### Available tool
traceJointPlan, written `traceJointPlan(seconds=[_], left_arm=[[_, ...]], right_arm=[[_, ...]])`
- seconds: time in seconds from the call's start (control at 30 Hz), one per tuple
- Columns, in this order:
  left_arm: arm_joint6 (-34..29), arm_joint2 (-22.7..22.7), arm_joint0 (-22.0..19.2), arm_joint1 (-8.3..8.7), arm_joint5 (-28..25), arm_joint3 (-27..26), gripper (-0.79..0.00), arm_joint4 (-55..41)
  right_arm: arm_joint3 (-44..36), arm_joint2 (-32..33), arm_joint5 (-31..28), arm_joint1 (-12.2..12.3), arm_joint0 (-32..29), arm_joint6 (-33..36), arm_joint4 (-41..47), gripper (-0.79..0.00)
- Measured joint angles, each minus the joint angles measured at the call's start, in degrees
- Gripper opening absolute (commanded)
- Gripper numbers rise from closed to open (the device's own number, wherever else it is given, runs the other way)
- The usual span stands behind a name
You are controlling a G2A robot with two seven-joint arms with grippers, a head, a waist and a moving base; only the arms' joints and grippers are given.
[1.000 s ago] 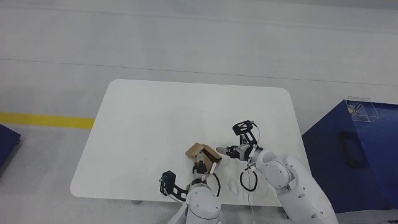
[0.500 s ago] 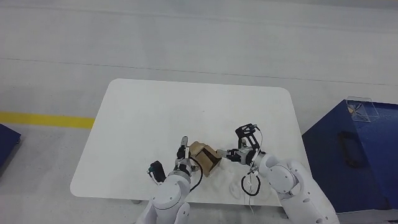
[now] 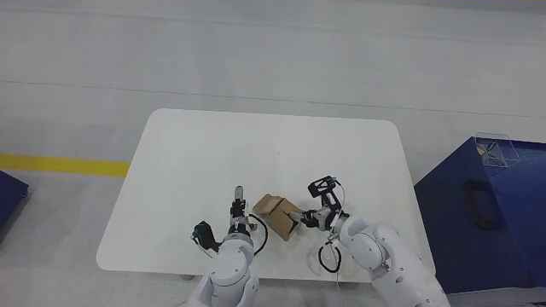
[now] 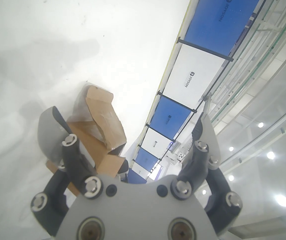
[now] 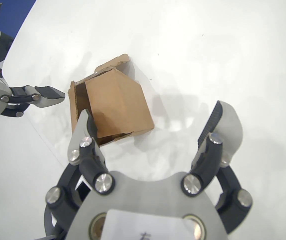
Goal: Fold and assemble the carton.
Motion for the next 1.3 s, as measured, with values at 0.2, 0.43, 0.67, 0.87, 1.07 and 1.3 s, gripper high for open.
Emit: traceJointPlan(seconds=[0.2, 0.43, 0.67, 0.87, 1.07, 1.3], left_arm=[[-3.06, 1.08, -2.38, -0.8, -4.53, 6.47, 0.0, -4.31], [-3.54, 2.44, -4.79, -1.97, -13.92, 12.58, 0.0, -7.71], [-3.51, 2.23, -7.01, -2.76, -19.5, 17.18, 0.0, -10.15], [-3.47, 1.82, -7.75, -3.01, -22.58, 18.6, 0.0, -9.36], [-1.84, 1.98, -7.96, -3.26, -24.37, 18.91, 0.0, -6.86], [-4.69, 1.21, -9.22, -3.43, -23.93, 19.73, 0.0, -7.77]], right_arm=[[1.2, -0.06, -0.12, -0.12, 0.77, -0.15, -0.55, 0.0], [1.5, 0.38, -1.92, 0.03, 1.23, 0.52, -1.78, 0.0], [1.05, 0.42, -3.01, 0.13, 1.14, 1.33, -2.88, 0.0], [0.84, 0.29, -3.61, 0.16, 1.12, 1.67, -3.76, 0.0], [0.95, 0.65, -3.79, 0.16, 1.59, 2.15, -3.66, 0.0], [0.73, 1.26, -5.17, 0.38, 1.57, 3.73, -4.17, 0.0]])
